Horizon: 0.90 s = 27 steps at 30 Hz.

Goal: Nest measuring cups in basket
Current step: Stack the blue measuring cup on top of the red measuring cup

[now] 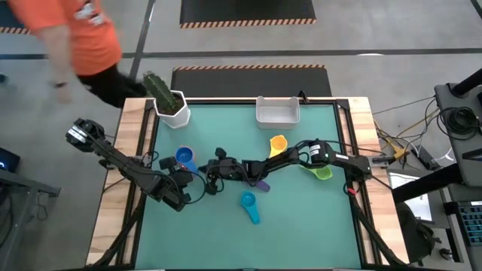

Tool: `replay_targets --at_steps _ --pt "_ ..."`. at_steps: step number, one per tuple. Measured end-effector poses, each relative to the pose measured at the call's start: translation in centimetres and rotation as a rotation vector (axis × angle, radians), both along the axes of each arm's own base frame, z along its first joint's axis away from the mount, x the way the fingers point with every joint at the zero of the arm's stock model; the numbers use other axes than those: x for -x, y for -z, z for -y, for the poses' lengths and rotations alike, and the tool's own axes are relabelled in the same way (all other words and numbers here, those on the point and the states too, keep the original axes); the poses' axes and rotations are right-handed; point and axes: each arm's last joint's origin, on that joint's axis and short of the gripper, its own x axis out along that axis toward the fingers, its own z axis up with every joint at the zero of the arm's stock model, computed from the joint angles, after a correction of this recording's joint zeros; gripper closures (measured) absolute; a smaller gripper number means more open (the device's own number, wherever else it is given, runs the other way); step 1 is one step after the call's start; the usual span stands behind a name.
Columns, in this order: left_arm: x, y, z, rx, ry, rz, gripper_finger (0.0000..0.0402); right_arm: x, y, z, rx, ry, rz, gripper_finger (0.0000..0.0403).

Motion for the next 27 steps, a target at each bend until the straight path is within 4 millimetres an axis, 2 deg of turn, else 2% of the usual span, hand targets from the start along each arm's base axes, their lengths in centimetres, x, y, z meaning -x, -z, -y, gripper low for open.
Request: replay_targets --at_steps 22,27 --pt "0.0 0.0 0.0 -0.001 -0.002 0.003 0.0402 0.0 0.0 -0.3 -0.023 0.017 0.011 0.0394" --pt "0.0 0.0 0.0 -0.011 -0.006 0.012 0.0402 -0.1 1.2 -0.4 -0.053 0.016 0.038 0.0394"
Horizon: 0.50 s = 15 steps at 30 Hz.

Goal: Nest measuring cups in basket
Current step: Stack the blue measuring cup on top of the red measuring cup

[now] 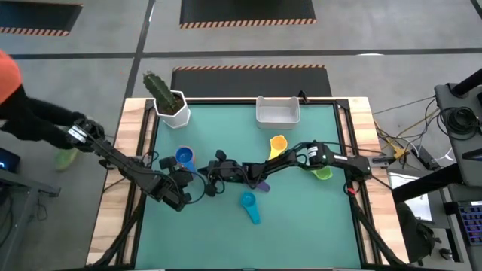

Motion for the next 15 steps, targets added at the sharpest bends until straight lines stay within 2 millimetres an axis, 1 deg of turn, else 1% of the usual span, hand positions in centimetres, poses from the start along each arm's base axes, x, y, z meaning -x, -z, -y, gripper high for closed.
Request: replay_targets --at_steps 3,15 --pt "-0.01 0.00 0.01 0.001 -0.001 0.001 0.0402 0.02 0.79 -0.05 -0.003 -0.002 -0.016 0.0394" --pt "0.00 0.00 0.00 -0.001 0.000 0.000 0.0402 -0.04 0.36 -0.42 -0.009 -0.016 0.019 0.0394"
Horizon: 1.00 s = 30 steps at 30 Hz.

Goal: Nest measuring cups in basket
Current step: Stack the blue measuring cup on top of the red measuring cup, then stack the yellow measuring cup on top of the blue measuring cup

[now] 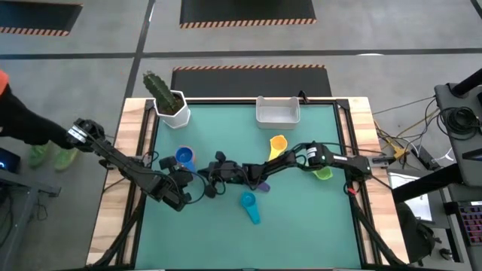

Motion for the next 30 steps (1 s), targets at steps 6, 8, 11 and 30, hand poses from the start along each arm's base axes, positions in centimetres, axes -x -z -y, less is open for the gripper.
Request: replay_targets --at_steps 6,8,11,30 --pt "0.0 0.0 0.0 0.000 0.000 -0.001 0.0402 0.0 0.0 -0.3 0.011 -0.017 -0.002 0.0394" --pt "0.0 0.0 0.0 0.000 0.000 0.000 0.0402 0.0 0.0 -0.3 0.012 -0.016 -0.002 0.0394" --pt "0.0 0.0 0.0 0.000 0.000 0.000 0.0402 0.0 0.0 -0.2 0.014 -0.017 -0.001 0.0394" --pt "-1.8 -10.5 3.7 -0.208 0.324 0.200 0.0402 6.1 -15.9 -1.2 0.112 -0.068 -0.309 0.0394"
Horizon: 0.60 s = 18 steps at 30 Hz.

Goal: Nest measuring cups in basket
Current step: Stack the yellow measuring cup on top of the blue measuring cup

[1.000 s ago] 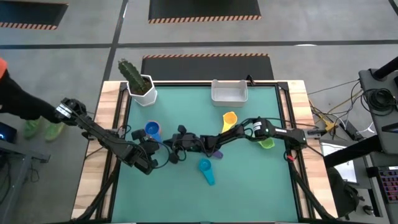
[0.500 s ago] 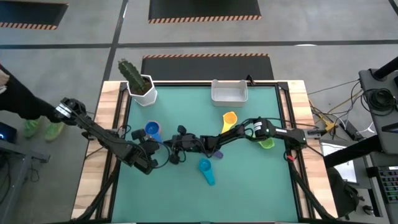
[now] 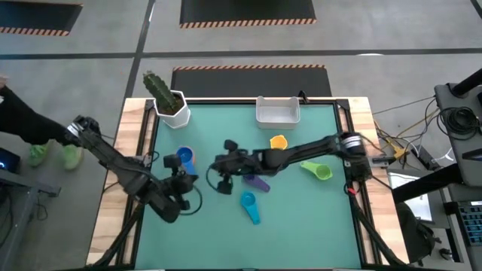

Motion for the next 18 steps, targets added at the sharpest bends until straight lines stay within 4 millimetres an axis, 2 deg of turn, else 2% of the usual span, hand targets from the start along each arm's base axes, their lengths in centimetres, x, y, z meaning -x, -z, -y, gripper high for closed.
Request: replay_targets --at_steps 3,8,13,18 --pt "-0.1 -2.1 1.0 -0.095 0.079 0.064 0.0402 3.2 -3.2 0.4 -0.114 0.025 -0.107 0.0394" --pt "-0.5 -4.1 2.0 -0.173 0.232 0.081 0.0402 8.0 -5.7 1.5 -0.281 0.115 -0.323 0.0394" --pt "-0.3 -3.9 2.1 -0.170 0.406 0.086 0.0402 10.8 -5.4 2.0 -0.313 0.224 -0.524 0.0394" --pt "0.9 -2.7 1.0 -0.148 0.460 0.245 0.0402 11.3 -4.1 2.3 -0.266 0.328 -0.630 0.0394"
